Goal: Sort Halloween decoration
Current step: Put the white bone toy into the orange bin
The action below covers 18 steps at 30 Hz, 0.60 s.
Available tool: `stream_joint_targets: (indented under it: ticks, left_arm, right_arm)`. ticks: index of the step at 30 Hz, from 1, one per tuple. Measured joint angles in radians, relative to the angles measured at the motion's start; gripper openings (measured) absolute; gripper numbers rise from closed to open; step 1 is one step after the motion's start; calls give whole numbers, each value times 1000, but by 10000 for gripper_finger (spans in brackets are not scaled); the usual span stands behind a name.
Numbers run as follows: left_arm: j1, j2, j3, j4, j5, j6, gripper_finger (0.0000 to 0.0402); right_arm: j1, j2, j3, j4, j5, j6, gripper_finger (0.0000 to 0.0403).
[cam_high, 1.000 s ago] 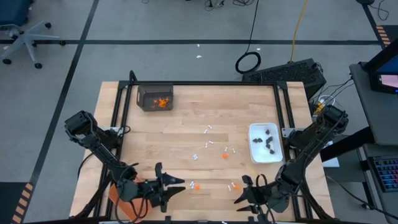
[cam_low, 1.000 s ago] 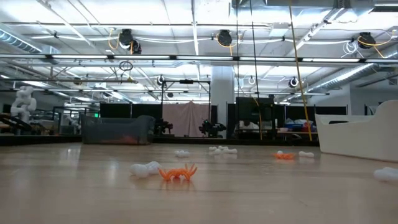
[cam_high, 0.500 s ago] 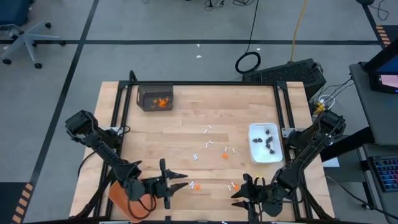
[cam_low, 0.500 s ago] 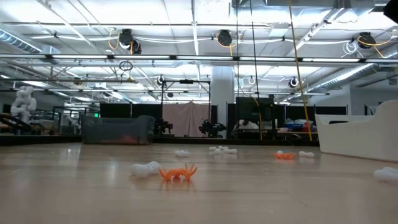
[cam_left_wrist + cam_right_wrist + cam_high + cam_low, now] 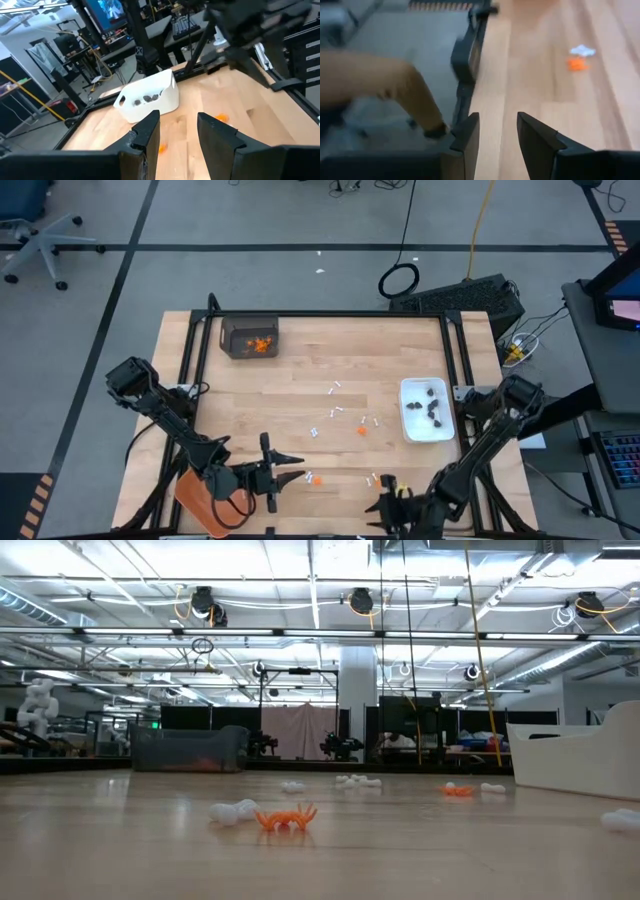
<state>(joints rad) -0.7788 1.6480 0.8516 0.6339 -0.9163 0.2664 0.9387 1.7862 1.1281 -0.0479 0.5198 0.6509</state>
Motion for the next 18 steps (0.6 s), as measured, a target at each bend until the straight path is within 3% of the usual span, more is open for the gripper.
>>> stream_joint_targets:
  ticks: [18]
  left_arm:
    - [0, 0, 0, -41, 3, 0, 129]
  right_arm:
    - [52, 301, 231, 21, 9, -150, 116]
